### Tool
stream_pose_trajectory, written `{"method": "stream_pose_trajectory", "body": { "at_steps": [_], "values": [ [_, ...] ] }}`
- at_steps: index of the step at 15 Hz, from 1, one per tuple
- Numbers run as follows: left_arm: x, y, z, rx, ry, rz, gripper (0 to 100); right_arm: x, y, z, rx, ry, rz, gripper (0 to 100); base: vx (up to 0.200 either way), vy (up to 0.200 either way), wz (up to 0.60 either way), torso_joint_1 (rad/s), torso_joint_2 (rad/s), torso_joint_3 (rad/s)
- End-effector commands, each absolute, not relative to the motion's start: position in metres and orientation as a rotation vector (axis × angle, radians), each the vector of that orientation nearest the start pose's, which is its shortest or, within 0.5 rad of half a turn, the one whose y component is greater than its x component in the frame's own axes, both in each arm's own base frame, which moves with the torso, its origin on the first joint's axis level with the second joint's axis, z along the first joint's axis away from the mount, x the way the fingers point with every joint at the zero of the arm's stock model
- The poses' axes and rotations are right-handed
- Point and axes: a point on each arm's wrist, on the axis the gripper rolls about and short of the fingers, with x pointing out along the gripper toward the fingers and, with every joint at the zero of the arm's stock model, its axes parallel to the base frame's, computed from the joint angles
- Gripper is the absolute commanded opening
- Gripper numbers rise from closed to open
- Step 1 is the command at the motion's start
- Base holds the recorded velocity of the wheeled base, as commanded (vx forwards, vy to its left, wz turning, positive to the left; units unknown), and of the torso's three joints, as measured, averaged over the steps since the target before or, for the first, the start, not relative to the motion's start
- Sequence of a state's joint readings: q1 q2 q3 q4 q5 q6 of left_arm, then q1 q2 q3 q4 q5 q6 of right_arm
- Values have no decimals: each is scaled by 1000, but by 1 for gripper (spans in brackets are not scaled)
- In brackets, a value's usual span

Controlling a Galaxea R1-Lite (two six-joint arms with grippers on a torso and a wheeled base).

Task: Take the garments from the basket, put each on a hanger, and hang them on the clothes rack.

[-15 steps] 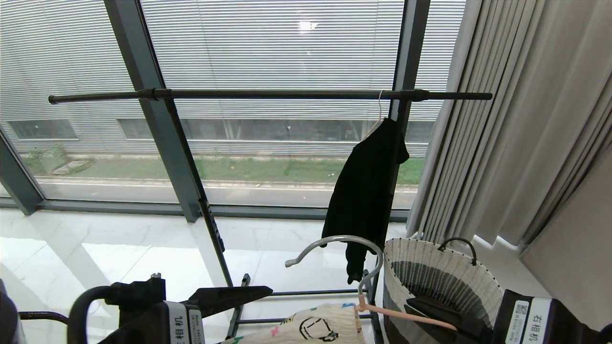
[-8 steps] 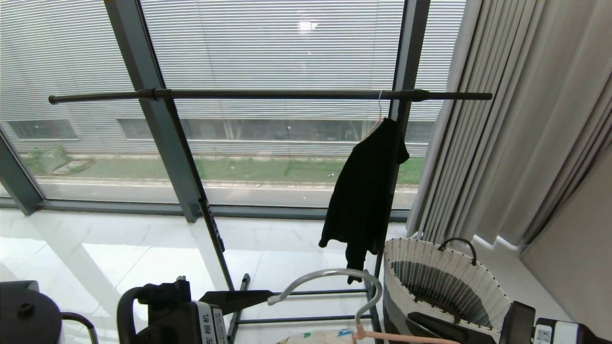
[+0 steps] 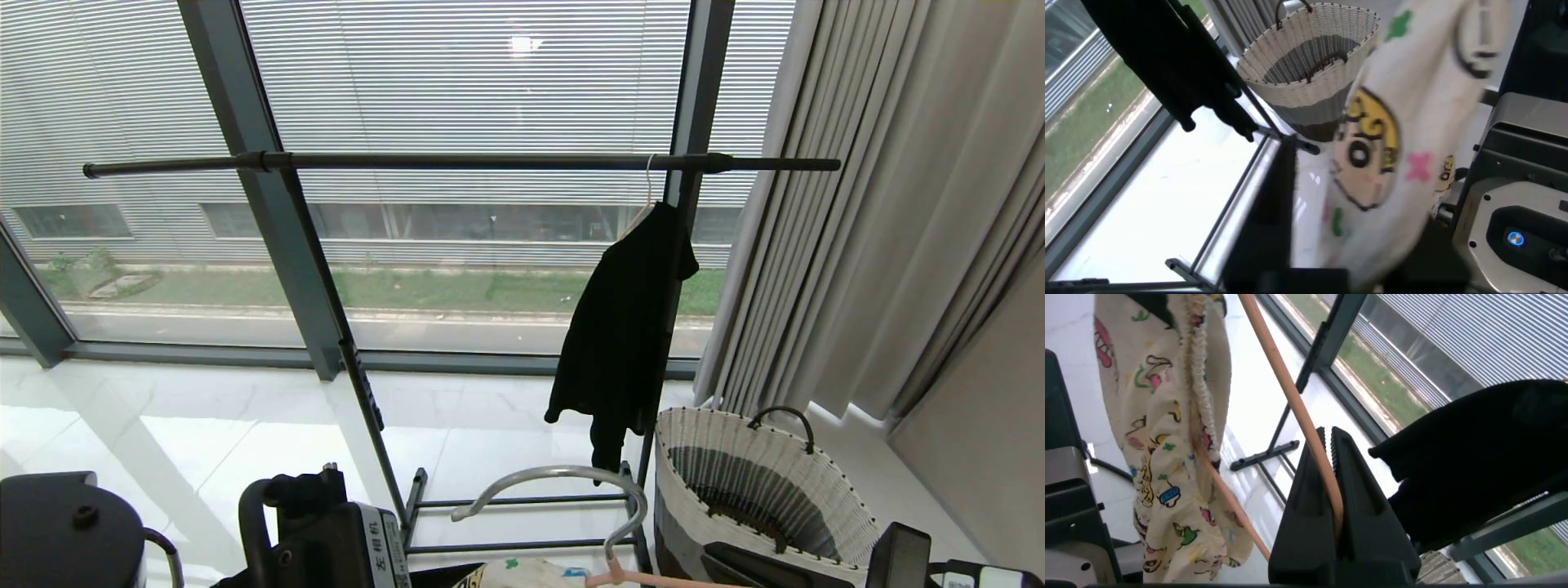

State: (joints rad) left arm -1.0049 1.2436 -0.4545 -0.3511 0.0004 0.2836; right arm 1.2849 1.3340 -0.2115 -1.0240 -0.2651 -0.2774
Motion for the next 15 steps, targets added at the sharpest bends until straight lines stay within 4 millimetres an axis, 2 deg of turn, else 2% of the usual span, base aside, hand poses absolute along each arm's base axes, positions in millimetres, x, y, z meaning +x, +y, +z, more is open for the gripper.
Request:
{"method": "stream_pose_trajectory", "body": {
  "at_steps": [1,6,7,11,15],
  "values": [
    [93,-147,169,477,261,-1042,0,54,166,157,-325,-70,1032,0,0,0,0,0,0,0],
    [95,-149,174,471,248,-1041,0,50,166,154,-355,-74,1053,0,0,0,0,0,0,0],
    [95,-149,174,470,247,-1041,0,50,166,153,-360,-73,1047,100,0,0,0,0,0,0],
    [94,-146,171,482,255,-1011,0,59,158,153,-389,-65,896,100,0,0,0,0,0,0],
    [101,-131,153,546,330,-800,0,60,149,150,-412,-71,879,100,0,0,0,0,0,0]
  ]
}}
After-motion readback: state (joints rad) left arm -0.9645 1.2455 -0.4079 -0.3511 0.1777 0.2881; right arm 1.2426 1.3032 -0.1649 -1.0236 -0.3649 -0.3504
